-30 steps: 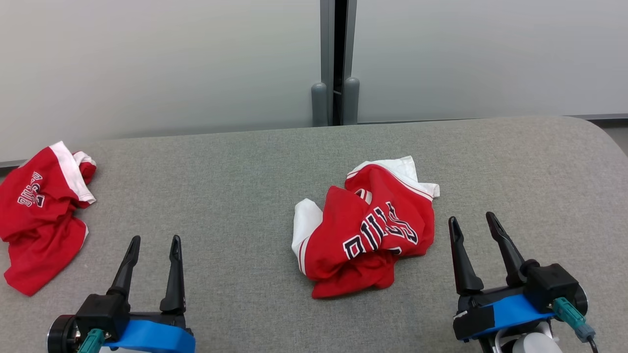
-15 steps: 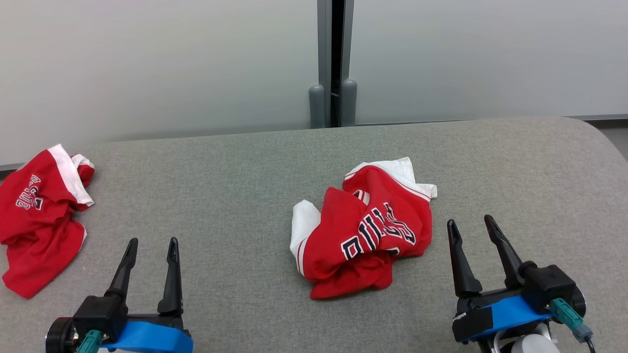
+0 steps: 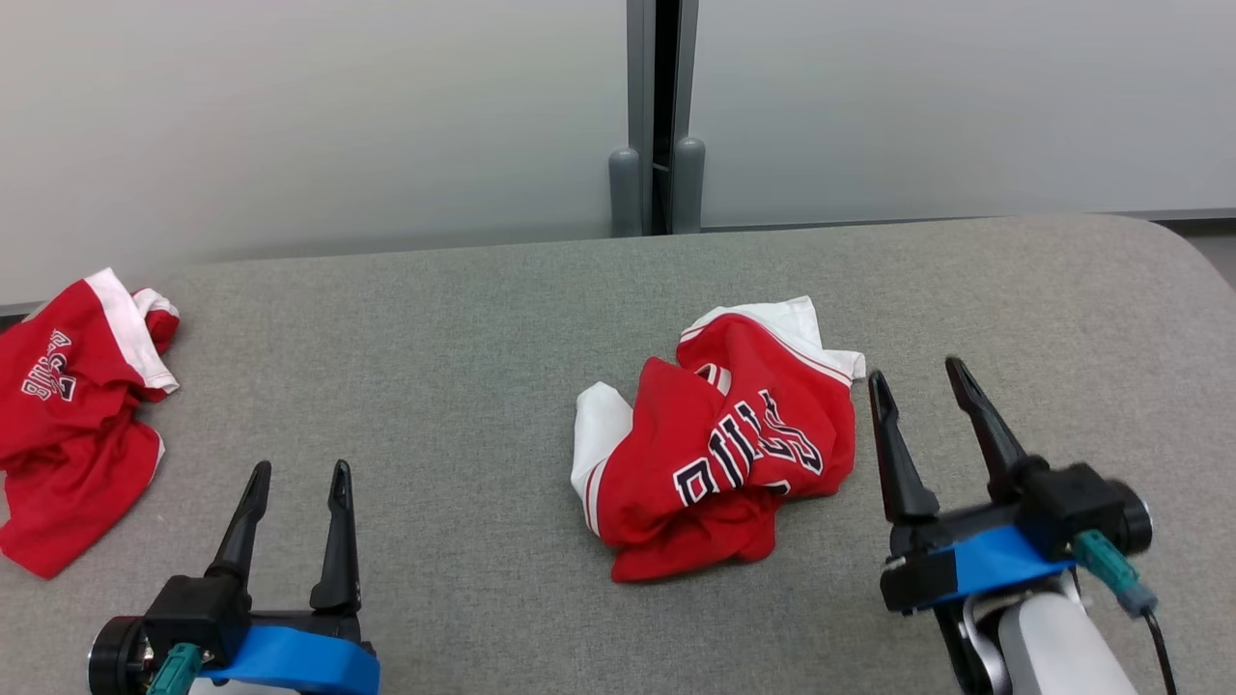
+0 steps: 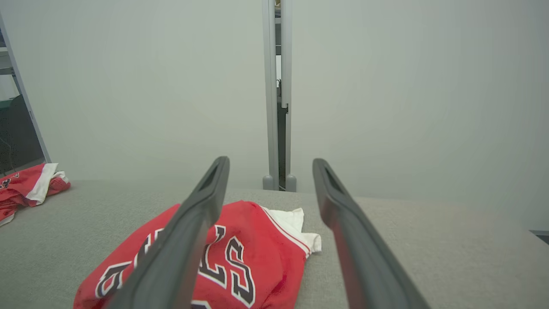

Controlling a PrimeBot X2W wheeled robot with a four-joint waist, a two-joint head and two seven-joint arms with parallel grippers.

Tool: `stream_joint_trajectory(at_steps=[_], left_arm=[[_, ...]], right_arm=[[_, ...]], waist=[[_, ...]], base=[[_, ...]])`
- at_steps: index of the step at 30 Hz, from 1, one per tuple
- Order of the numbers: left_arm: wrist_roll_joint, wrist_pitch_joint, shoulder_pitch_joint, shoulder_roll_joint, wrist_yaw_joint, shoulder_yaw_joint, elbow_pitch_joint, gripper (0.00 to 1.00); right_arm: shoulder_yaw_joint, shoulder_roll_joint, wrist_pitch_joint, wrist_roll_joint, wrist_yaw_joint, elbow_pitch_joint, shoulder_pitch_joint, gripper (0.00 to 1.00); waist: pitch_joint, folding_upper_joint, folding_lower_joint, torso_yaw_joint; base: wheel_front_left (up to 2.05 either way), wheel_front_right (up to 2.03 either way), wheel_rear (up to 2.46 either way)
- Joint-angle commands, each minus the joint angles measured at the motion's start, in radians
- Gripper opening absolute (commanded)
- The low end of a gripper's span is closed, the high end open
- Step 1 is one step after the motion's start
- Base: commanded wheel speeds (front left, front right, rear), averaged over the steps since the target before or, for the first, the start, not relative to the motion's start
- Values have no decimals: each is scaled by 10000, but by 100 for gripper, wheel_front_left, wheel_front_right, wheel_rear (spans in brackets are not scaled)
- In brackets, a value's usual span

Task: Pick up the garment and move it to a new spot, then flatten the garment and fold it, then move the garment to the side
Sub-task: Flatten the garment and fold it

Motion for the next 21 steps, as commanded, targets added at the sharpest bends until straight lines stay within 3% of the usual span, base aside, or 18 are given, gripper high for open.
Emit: stream_joint_trajectory(at_steps=[1,10,21], left_arm=[[60,-30,-169,21,-11,50,-51,100],[-24,-30,-827,-10,20,-290,-41,100],[-399,-30,-1477,-17,339,-959,-317,100]], right_arm=[[120,-131,-6,-110,0,-54,-421,100],[135,-1044,-6,-457,-1,959,-2955,100],[33,-1925,471,-333,-1,4744,-5502,100]], waist=[[145,0,0,-24],[934,0,0,420],[2004,0,0,897]], base=[[0,0,0],[0,0,0],[0,0,0]])
